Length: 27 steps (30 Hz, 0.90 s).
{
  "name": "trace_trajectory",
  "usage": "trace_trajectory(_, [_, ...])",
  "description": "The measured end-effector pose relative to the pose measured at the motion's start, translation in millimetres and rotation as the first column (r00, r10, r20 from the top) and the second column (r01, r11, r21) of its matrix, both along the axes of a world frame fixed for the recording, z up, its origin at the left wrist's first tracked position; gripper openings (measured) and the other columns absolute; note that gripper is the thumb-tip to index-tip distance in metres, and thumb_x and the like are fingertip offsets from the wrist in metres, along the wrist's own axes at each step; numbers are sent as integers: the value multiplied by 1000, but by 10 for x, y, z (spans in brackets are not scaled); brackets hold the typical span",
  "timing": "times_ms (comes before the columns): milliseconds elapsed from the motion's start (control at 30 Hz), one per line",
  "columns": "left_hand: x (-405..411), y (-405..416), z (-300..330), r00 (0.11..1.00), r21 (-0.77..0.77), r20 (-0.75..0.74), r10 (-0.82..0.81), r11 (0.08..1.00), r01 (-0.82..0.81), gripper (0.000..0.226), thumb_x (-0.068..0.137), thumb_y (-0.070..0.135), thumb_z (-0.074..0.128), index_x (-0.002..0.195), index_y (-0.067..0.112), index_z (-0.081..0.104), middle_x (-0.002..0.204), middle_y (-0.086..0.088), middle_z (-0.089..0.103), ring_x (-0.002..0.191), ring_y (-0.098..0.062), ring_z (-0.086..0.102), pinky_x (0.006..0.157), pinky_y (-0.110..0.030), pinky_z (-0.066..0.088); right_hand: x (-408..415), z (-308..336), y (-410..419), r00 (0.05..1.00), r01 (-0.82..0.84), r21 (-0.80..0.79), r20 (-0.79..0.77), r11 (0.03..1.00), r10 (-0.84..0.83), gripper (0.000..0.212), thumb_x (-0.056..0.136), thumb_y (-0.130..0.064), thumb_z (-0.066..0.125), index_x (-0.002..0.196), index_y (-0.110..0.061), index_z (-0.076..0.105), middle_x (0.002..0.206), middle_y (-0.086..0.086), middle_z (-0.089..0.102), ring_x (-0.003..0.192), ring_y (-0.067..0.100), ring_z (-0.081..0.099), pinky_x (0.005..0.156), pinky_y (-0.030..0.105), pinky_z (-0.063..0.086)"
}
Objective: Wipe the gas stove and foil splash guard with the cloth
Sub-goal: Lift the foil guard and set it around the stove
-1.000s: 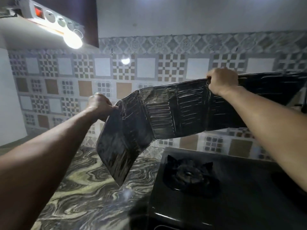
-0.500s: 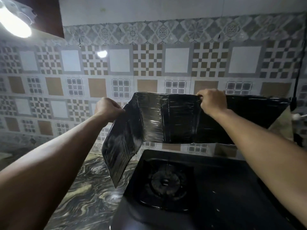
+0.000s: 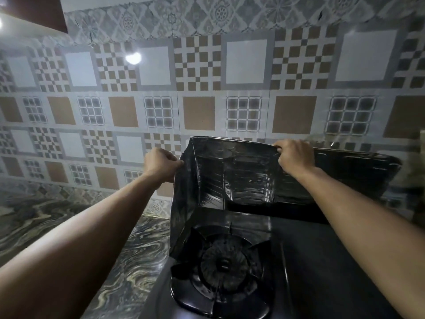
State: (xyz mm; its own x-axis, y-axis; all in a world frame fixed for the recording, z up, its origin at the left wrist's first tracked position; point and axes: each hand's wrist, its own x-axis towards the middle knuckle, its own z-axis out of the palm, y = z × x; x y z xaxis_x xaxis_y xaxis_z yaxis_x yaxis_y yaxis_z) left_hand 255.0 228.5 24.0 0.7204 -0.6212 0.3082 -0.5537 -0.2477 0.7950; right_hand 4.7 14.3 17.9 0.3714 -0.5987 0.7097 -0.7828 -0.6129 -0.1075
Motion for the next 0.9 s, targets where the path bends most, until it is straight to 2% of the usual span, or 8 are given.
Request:
trace_trajectory(133, [76, -63, 50, 988, -73, 134, 76, 995, -66, 11, 80, 15, 74, 78, 4, 76, 78, -9, 73, 72, -21, 69, 71, -35, 60, -15, 100, -81, 999, 14, -82, 41, 997, -11, 27, 81, 2, 59, 93, -15, 76, 82, 15, 73, 79, 35, 64, 71, 35, 41])
trace_trajectory(267, [85, -104, -30, 994, 46, 105, 34, 998, -39, 8, 81, 12, 74, 80, 4, 75, 77, -9, 72, 59, -16, 64, 44, -20, 52, 34, 20, -125, 997, 47, -21, -61, 999, -48, 26, 80, 1, 59, 93, -16, 74, 88, 15, 71, 84, 35, 63, 74, 37, 45])
trace_trajectory(367, [75, -133, -144, 996, 126, 89, 8, 992, -19, 7, 80, 8, 75, 82, 1, 76, 79, -11, 73, 59, -16, 65, 46, -20, 51, 30, -140, -162, 985, 77, 125, -162, 989, -56, 28, 81, 1, 59, 96, -18, 73, 97, 12, 70, 92, 34, 63, 78, 38, 47])
trace_trajectory(500, [79, -140, -262, 1000, 153, 25, 2, 988, -6, 8, 79, 9, 75, 72, 3, 74, 59, -7, 66, 37, -10, 55, 34, -17, 41, 8, -311, -217, 979, 55, 310, -204, 949, 10, 23, 83, 0, 58, 92, -15, 72, 98, 14, 68, 84, 33, 60, 72, 35, 48])
trace_trajectory(567, [97, -137, -272, 1000, 153, -16, -3, 988, 5, 13, 79, 16, 75, 70, 6, 73, 61, -7, 68, 41, -10, 57, 39, -20, 44, 15, -337, -240, 980, 43, 339, -198, 940, 27, 21, 84, 0, 59, 91, -14, 71, 99, 15, 67, 84, 34, 60, 72, 36, 50])
trace_trajectory(700, [54, -117, -271, 969, 201, -235, -73, 972, 121, 29, 86, 29, 70, 88, 0, 69, 81, -11, 70, 67, -20, 64, 59, -29, 56, 49, -356, -269, 982, 7, 394, -176, 919, 68, 27, 89, -11, 64, 115, -14, 67, 114, 16, 65, 99, 34, 61, 83, 38, 50])
trace_trajectory(800, [-23, -90, -272, 914, 192, -368, -169, 948, 252, 27, 98, 21, 52, 96, -4, 64, 80, -10, 64, 67, -17, 61, 50, -23, 47, 102, -361, -284, 988, -32, 420, -122, 907, 91, 15, 91, -13, 63, 102, -10, 71, 104, 15, 69, 89, 31, 61, 81, 36, 50])
trace_trajectory(900, [-26, -117, -248, 915, 196, -356, -190, 942, 271, 26, 100, 16, 47, 94, -5, 61, 81, -14, 60, 68, -21, 58, 58, -26, 48, 169, -370, -272, 987, -107, 429, -62, 897, 147, 15, 90, -14, 64, 102, -11, 74, 100, 12, 72, 87, 27, 62, 82, 33, 49])
